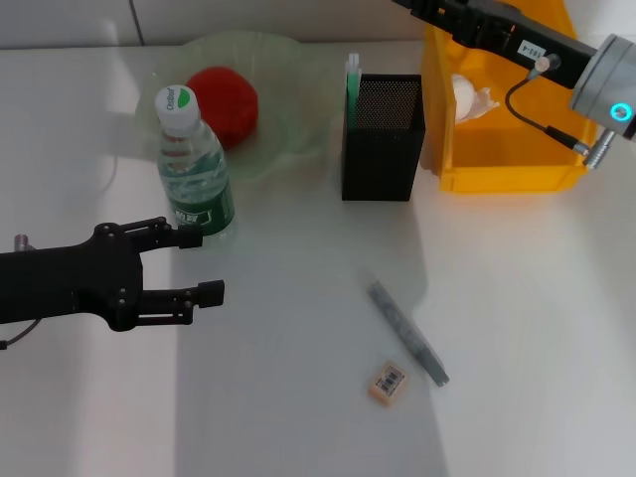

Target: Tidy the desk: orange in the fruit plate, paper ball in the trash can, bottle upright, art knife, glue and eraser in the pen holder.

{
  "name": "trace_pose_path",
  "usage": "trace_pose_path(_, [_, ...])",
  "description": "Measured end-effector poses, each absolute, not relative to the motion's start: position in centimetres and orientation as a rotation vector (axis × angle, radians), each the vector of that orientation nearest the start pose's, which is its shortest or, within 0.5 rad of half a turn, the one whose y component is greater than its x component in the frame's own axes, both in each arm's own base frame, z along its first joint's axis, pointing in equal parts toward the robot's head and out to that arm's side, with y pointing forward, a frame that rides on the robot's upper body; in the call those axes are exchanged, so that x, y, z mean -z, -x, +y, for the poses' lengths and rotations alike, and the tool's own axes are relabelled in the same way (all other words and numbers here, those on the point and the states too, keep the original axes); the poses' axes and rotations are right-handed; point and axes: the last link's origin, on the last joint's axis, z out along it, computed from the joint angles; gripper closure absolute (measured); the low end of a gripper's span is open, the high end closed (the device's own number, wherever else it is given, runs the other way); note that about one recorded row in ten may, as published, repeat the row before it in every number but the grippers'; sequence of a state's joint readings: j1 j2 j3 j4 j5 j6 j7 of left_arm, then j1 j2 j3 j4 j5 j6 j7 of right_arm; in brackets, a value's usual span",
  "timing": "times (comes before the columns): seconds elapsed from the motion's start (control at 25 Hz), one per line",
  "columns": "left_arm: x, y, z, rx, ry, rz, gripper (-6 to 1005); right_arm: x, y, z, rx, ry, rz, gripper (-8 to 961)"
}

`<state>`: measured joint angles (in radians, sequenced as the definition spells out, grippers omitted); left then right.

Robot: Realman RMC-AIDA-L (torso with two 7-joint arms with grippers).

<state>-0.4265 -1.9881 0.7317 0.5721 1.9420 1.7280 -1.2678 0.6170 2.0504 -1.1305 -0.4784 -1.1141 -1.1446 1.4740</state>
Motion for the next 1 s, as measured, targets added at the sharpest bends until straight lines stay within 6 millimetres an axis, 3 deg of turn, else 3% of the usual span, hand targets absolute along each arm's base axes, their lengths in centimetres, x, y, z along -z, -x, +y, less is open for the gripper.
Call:
trace_pose_path(0.16, [-2.0, 29.4, 28.4, 0.781, 2.809, -0.599, 153, -1.9, -18.9, 38.3, -1.125, 2.473, 0.866, 419])
trace_pose_path(0.24, [-2.1, 29.4, 28.4, 0.781, 2.810, -0.598, 153, -2.5, -18.5, 37.8, -1.086, 2.522, 0.840, 339])
trace_pose_path(0.32, [-2.2, 29.5, 28.4, 0.778, 2.812, -0.598, 153, -3.5, -17.7, 37.0, -0.981, 2.618, 0.812, 259])
trace_pose_path(0.36, [-2.2, 29.5, 28.4, 0.778, 2.812, -0.598, 153, -4.2, -17.0, 36.1, -0.841, 2.716, 0.817, 219])
trace_pose_path(0.52, [-2.5, 29.6, 28.4, 0.766, 2.819, -0.608, 153, -4.9, -15.6, 35.2, -0.637, 2.832, 0.827, 219])
trace_pose_path(0.72, [-2.7, 29.6, 28.5, 0.753, 2.825, -0.611, 153, -5.2, -13.7, 34.1, -0.251, 2.957, 0.857, 219])
trace_pose_path(0.76, [-2.8, 29.6, 28.6, 0.750, 2.826, -0.613, 153, -5.1, -13.1, 34.3, -0.084, 2.961, 0.894, 219])
trace_pose_path(0.8, [-2.8, 29.6, 28.6, 0.749, 2.827, -0.616, 153, -5.1, -13.1, 34.3, -0.084, 2.961, 0.894, 219])
trace_pose_path(0.96, [-3.1, 29.7, 28.7, 0.741, 2.826, -0.629, 153, -3.1, -12.3, 35.3, 0.281, 2.870, 0.963, 219])
trace_pose_path(1.0, [-3.1, 29.7, 28.7, 0.741, 2.826, -0.629, 153, -3.1, -12.3, 35.3, 0.281, 2.870, 0.963, 219])
